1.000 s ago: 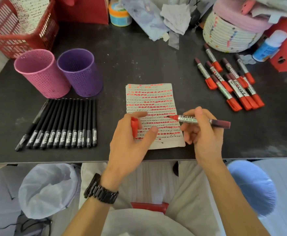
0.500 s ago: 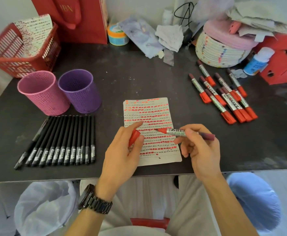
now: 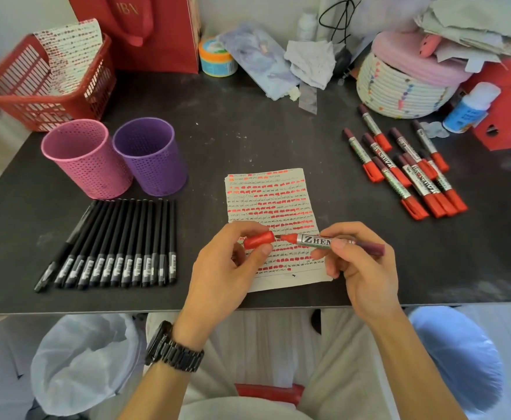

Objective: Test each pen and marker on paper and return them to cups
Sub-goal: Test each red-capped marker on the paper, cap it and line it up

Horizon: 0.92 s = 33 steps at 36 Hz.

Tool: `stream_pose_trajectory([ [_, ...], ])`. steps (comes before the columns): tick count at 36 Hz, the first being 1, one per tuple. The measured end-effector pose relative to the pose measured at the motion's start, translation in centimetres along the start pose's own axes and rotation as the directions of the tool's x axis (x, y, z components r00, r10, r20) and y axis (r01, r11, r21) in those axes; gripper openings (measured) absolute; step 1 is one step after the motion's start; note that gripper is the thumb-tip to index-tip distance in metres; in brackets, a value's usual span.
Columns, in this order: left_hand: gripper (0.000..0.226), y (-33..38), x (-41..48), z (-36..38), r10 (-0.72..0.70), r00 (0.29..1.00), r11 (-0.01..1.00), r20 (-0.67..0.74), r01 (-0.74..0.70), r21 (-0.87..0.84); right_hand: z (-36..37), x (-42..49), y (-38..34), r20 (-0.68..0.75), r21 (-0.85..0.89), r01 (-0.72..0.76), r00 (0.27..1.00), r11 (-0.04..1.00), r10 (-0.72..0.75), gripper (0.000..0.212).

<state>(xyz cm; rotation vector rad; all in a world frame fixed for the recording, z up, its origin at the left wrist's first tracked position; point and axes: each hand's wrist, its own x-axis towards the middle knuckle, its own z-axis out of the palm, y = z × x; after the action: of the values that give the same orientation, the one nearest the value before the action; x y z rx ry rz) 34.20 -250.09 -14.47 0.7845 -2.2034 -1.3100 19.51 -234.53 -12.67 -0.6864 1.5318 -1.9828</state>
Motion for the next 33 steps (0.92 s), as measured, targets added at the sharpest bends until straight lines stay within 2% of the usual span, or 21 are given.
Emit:
stream_pose_trajectory([
  [11, 0.025, 0.2, 0.0, -0.1, 0.144, 0.989, 0.990, 0.017, -0.144, -0.006, 0.3, -0.3, -0.2, 0.093, -0.129, -0.008, 0.995, 0.992, 0.020, 0.016],
  [18, 0.026, 1.3, -0.3, -1.3, 0.148, 0.988, 0.984, 0.030, -0.145, -0.105, 0.1, -1.2, -1.3, 0.089, -0.233, -0.039, 0.994, 0.972, 0.062, 0.021],
  [22, 0.026, 2.1, -1.4, -2.4, 0.154, 0.986, 0.984, 0.071, -0.146, -0.103, 0.3, -3.1, -2.0, 0.120, -0.364, -0.045, 0.988, 0.930, 0.095, 0.023],
  [27, 0.026, 2.7, -3.1, -3.5, 0.163, 0.968, 0.984, 0.190, -0.145, -0.106, 0.9, -6.4, -1.2, 0.142, -0.493, -0.022, 0.984, 0.870, 0.106, 0.021],
  [31, 0.041, 2.6, -4.2, -4.2, 0.128, 0.964, 0.986, 0.233, -0.098, -0.134, 2.1, -8.9, -0.5, 0.108, -0.413, -0.072, 0.986, 0.908, 0.128, 0.021],
  [33, 0.051, 2.7, -4.5, -4.4, 0.102, 0.959, 0.950, 0.266, -0.015, -0.311, 2.8, -9.9, -0.2, 0.083, -0.249, -0.150, 0.981, 0.957, 0.175, 0.023],
])
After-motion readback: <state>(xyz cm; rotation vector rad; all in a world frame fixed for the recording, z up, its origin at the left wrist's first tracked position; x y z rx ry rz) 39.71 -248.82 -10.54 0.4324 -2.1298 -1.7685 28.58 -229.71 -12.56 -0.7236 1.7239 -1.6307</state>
